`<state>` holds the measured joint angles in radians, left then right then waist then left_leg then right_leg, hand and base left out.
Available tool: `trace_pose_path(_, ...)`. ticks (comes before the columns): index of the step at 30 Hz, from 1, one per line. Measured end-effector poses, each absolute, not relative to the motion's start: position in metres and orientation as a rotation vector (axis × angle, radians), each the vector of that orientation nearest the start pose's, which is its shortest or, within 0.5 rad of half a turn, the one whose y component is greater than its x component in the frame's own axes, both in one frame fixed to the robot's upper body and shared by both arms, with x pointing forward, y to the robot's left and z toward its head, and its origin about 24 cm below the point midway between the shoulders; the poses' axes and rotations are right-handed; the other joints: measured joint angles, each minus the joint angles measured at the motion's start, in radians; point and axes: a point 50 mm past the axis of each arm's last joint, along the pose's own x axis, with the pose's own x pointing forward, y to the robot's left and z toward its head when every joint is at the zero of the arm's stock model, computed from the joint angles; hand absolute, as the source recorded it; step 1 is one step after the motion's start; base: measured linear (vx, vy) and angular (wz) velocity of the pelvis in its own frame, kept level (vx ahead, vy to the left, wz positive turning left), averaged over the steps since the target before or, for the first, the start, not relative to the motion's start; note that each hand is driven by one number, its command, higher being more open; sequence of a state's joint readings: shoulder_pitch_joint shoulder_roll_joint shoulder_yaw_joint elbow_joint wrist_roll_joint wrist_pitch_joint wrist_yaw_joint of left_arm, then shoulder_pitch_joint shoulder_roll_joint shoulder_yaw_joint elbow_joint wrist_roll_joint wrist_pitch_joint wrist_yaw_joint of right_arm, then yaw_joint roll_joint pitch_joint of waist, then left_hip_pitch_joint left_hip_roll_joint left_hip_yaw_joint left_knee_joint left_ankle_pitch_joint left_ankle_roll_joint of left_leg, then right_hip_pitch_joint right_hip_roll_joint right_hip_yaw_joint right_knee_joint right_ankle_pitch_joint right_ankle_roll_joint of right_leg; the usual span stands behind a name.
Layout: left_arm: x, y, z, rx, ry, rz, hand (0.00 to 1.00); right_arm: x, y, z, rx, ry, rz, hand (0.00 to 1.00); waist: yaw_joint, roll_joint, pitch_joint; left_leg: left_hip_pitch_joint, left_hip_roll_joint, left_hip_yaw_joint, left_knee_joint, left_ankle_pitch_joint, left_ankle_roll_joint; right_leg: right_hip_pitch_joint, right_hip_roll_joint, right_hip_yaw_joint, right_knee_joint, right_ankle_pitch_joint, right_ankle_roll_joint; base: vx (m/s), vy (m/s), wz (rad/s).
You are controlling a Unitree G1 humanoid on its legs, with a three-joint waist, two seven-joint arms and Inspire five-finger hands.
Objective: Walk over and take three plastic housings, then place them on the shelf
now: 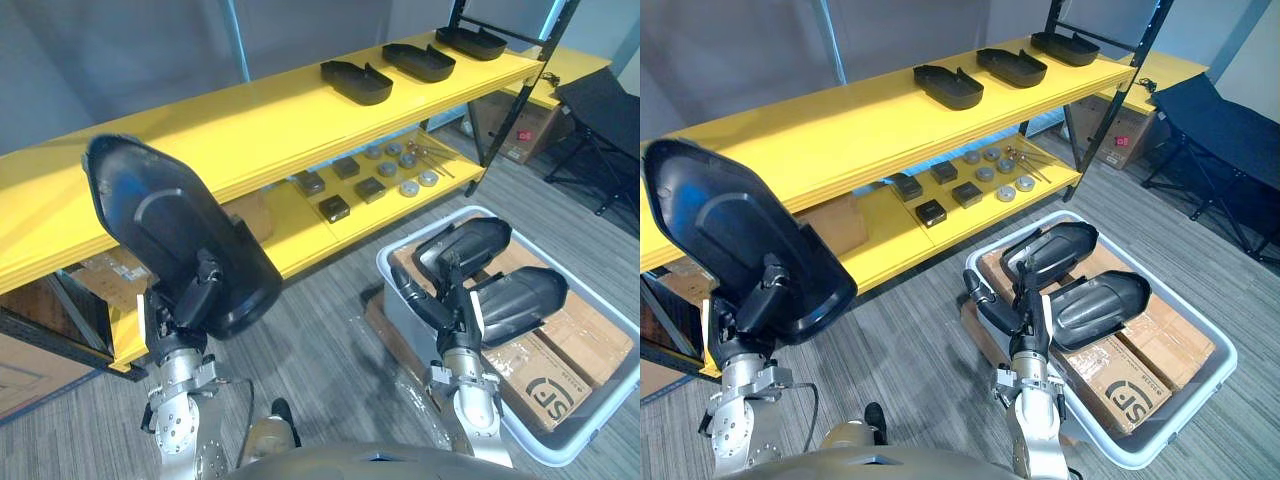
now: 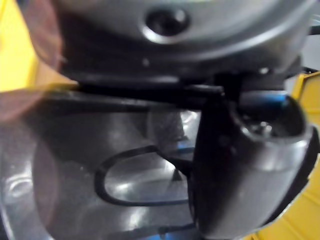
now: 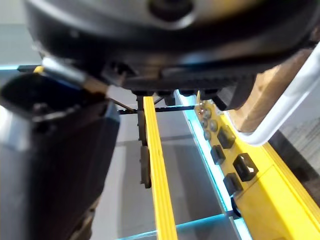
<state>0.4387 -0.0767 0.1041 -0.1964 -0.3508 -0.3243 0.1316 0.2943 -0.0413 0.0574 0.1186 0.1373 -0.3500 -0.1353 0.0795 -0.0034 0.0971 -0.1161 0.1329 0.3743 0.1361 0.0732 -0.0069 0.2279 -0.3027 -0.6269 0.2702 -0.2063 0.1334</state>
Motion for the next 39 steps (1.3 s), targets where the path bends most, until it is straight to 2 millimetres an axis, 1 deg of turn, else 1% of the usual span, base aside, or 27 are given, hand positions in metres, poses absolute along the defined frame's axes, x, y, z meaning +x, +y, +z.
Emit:
trace_pose_path(2,0.154,0.205,0.027,-0.331,-0.117,0.476,0.0,0.183,-0.17,-0.011,0.119,0.037,-0.201,1.0,-0.001,-0.002,0.002,-0.013,-0.006,-0.011,-0.001,-0.005,-0.007,0.001,0.004,0.001,-0.019,-0.001,-0.001,-0.05,0.009,0.15)
trace_pose_path(4,0.155,0.206,0.028,-0.33,-0.12,0.495,0.0,0.191,-0.168,-0.005,0.127,0.003,-0.189,1.0,-0.002,-0.003,0.009,-0.036,-0.027,-0.03,-0.001,-0.003,-0.009,-0.002,0.002,0.003,-0.041,-0.028,-0.021,-0.07,0.045,0.3)
trace_pose_path(7,0.155,0.212,0.032,-0.322,-0.139,0.535,0.0,0.209,-0.157,0.009,0.101,-0.067,-0.138,1.0,0.002,0.001,0.045,-0.057,-0.059,-0.064,0.034,-0.015,0.003,0.003,-0.031,-0.007,-0.009,-0.051,-0.02,-0.04,0.057,0.34)
trace_pose_path(9,0.16,0.216,0.039,-0.318,-0.18,0.547,0.0,0.219,-0.151,0.018,0.099,-0.108,-0.108,1.0,0.016,-0.016,0.065,-0.06,-0.1,-0.098,0.053,-0.036,0.014,0.031,-0.063,-0.042,0.029,-0.055,-0.03,0.02,0.104,0.57)
trace_pose_path(10,0.163,0.216,0.042,-0.318,-0.196,0.541,0.0,0.222,-0.15,0.02,0.099,-0.119,-0.106,1.0,0.013,-0.018,0.068,-0.062,-0.112,-0.12,0.051,-0.038,0.018,0.034,-0.073,-0.042,0.066,-0.044,-0.036,0.08,0.169,1.05)
trace_pose_path(11,0.171,0.214,0.048,-0.295,-0.227,0.519,0.0,0.226,-0.151,0.023,0.094,-0.136,-0.108,1.0,0.008,-0.015,0.072,-0.063,-0.133,-0.169,0.044,-0.033,0.025,-0.012,-0.104,-0.015,0.2,-0.003,-0.085,0.08,0.163,1.22)
trace_pose_path(12,0.175,0.214,0.056,-0.251,-0.262,0.493,0.0,0.23,-0.149,0.024,0.093,-0.145,-0.101,1.0,0.008,-0.015,0.072,-0.052,-0.144,-0.208,0.014,-0.025,0.03,-0.073,-0.122,0.043,0.331,0.067,-0.172,0.11,0.207,1.24)
trace_pose_path(13,0.178,0.215,0.063,-0.222,-0.288,0.47,0.0,0.233,-0.146,0.026,0.097,-0.151,-0.09,1.0,0.007,-0.019,0.072,-0.036,-0.152,-0.239,-0.015,-0.024,0.03,-0.121,-0.123,0.11,0.414,0.149,-0.185,0.1,0.126,0.86)
trace_pose_path(14,0.18,0.215,0.067,-0.211,-0.304,0.456,0.0,0.235,-0.144,0.027,0.096,-0.157,-0.076,1.0,0.004,-0.022,0.073,-0.026,-0.153,-0.264,-0.036,-0.023,0.031,-0.151,-0.118,0.165,0.463,0.174,-0.17,0.16,0.088,0.9)
trace_pose_path(15,0.186,0.217,0.074,-0.192,-0.338,0.438,0.0,0.238,-0.136,0.033,0.109,-0.186,-0.046,1.0,-0.004,-0.019,0.077,-0.009,-0.154,-0.313,-0.072,-0.002,0.061,-0.224,-0.059,0.271,0.538,0.08,-0.108,0.19,0.03,0.81)
trace_pose_path(16,0.188,0.216,0.076,-0.187,-0.347,0.433,0.0,0.239,-0.132,0.034,0.112,-0.196,-0.024,1.0,-0.005,-0.025,0.074,0.0,-0.155,-0.329,-0.078,0.0,0.064,-0.249,-0.034,0.298,0.546,0.044,-0.101,0.23,0.022,0.94)
trace_pose_path(17,0.192,0.214,0.079,-0.167,-0.359,0.419,0.0,0.24,-0.126,0.036,0.114,-0.205,0.013,1.0,-0.006,-0.021,0.077,0.019,-0.157,-0.351,-0.091,0.001,0.065,-0.288,0.011,0.331,0.526,-0.006,-0.097,0.21,0.024,0.6)
trace_pose_path(18,0.194,0.212,0.079,-0.172,-0.36,0.412,0.0,0.24,-0.123,0.037,0.114,-0.207,0.033,1.0,-0.006,-0.017,0.079,0.028,-0.159,-0.361,-0.098,0.0,0.068,-0.305,0.029,0.336,0.501,-0.018,-0.099,0.2,0.006,0.68)
trace_pose_path(19,0.196,0.206,0.079,-0.186,-0.358,0.393,0.0,0.239,-0.116,0.04,0.119,-0.22,0.073,1.0,-0.005,-0.024,0.075,0.051,-0.161,-0.381,-0.112,-0.005,0.073,-0.346,0.07,0.345,0.406,-0.032,-0.099,0.2,-0.027,0.45)
trace_pose_path(20,0.196,0.204,0.079,-0.191,-0.355,0.387,0.0,0.238,-0.114,0.043,0.122,-0.23,0.084,1.0,-0.005,-0.023,0.076,0.053,-0.161,-0.385,-0.112,-0.01,0.074,-0.358,0.084,0.356,0.361,-0.031,-0.098,0.23,-0.067,0.48)
trace_pose_path(21,0.197,0.199,0.077,-0.201,-0.348,0.373,0.0,0.236,-0.111,0.049,0.125,-0.257,0.088,1.0,-0.006,-0.022,0.075,0.056,-0.161,-0.401,-0.108,-0.017,0.076,-0.387,0.106,0.371,0.262,-0.027,-0.093,0.23,-0.096,0.34)
trace_pose_path(22,0.196,0.195,0.076,-0.211,-0.339,0.363,0.0,0.233,-0.11,0.056,0.11,-0.296,0.064,1.0,-0.007,-0.023,0.074,0.059,-0.16,-0.41,-0.105,-0.025,0.076,-0.412,0.117,0.387,0.174,-0.017,-0.086,0.19,-0.101,0.29)
trace_pose_path(23,0.196,0.194,0.074,-0.215,-0.332,0.36,0.0,0.231,-0.111,0.059,0.116,-0.316,0.048,1.0,-0.006,-0.024,0.074,0.063,-0.159,-0.41,-0.104,-0.031,0.074,-0.42,0.117,0.387,0.136,-0.011,-0.081,0.21,-0.122,0.12)
trace_pose_path(25,0.19,0.193,0.067,-0.22,-0.298,0.372,0.0,0.226,-0.112,0.068,0.126,-0.372,-0.005,1.0,-0.012,-0.026,0.073,0.088,-0.155,-0.406,-0.085,-0.057,0.056,-0.412,0.114,0.384,0.032,0.053,-0.09,0.21,-0.13,-0.03)
trace_pose_path(26,0.185,0.194,0.063,-0.222,-0.275,0.379,0.0,0.221,-0.113,0.075,0.16,-0.413,-0.048,1.0,-0.018,-0.035,0.067,0.091,-0.156,-0.394,-0.041,-0.093,0.039,-0.393,0.109,0.383,-0.027,0.126,-0.101,0.24,-0.175,-0.14)
trace_pose_path(27,0.18,0.197,0.059,-0.216,-0.255,0.39,0.0,0.215,-0.114,0.08,0.194,-0.448,-0.098,1.0,-0.019,-0.063,0.051,0.091,-0.163,-0.377,-0.008,-0.137,0.019,-0.366,0.091,0.375,-0.051,0.228,-0.103,0.24,-0.2,-0.23)
trace_pose_path(28,0.178,0.198,0.057,-0.213,-0.244,0.395,0.0,0.212,-0.115,0.083,0.195,-0.465,-0.124,1.0,-0.016,-0.074,0.041,0.092,-0.162,-0.364,0.011,-0.164,0.009,-0.352,0.086,0.367,-0.066,0.235,-0.062,0.24,-0.243,-0.33)
trace_pose_path(29,0.174,0.196,0.052,-0.242,-0.222,0.405,0.0,0.21,-0.119,0.088,0.188,-0.494,-0.165,1.0,-0.021,-0.051,0.029,0.089,-0.103,-0.305,0.048,-0.214,-0.01,-0.327,0.122,0.353,-0.096,0.237,-0.071,0.24,-0.247,-0.19)
trace_pose_path(30,0.174,0.192,0.051,-0.281,-0.218,0.398,0.0,0.206,-0.127,0.092,0.183,-0.519,-0.193,1.0,-0.034,-0.038,0.02,0.098,-0.044,-0.223,0.061,-0.22,-0.033,-0.308,0.152,0.341,-0.122,0.235,-0.075,0.23,-0.226,-0.15)
trace_pose_path(33,0.176,0.182,0.05,-0.348,-0.217,0.361,0.0,0.2,-0.147,0.093,0.132,-0.534,-0.231,1.0,-0.034,-0.02,0.007,0.148,0.008,-0.171,0.022,-0.218,-0.077,-0.273,0.213,0.363,-0.182,0.238,-0.09,0.21,-0.139,-0.39)
trace_pose_path(36,0.178,0.175,0.052,-0.369,-0.222,0.325,0.0,0.193,-0.164,0.085,0.109,-0.491,-0.269,1.0,-0.045,-0.009,-0.016,0.178,0.046,-0.133,0.022,-0.229,-0.098,-0.255,0.255,0.384,-0.197,0.22,-0.11,0.2,-0.072,-0.28)
trace_pose_path(39,0.18,0.17,0.052,-0.377,-0.223,0.305,0.0,0.187,-0.173,0.077,0.091,-0.437,-0.291,1.0,-0.056,-0.014,-0.016,0.128,0.073,-0.121,0.188,-0.237,-0.1,-0.224,0.262,0.393,-0.208,0.21,-0.121,0.15,-0.067,-0.19)
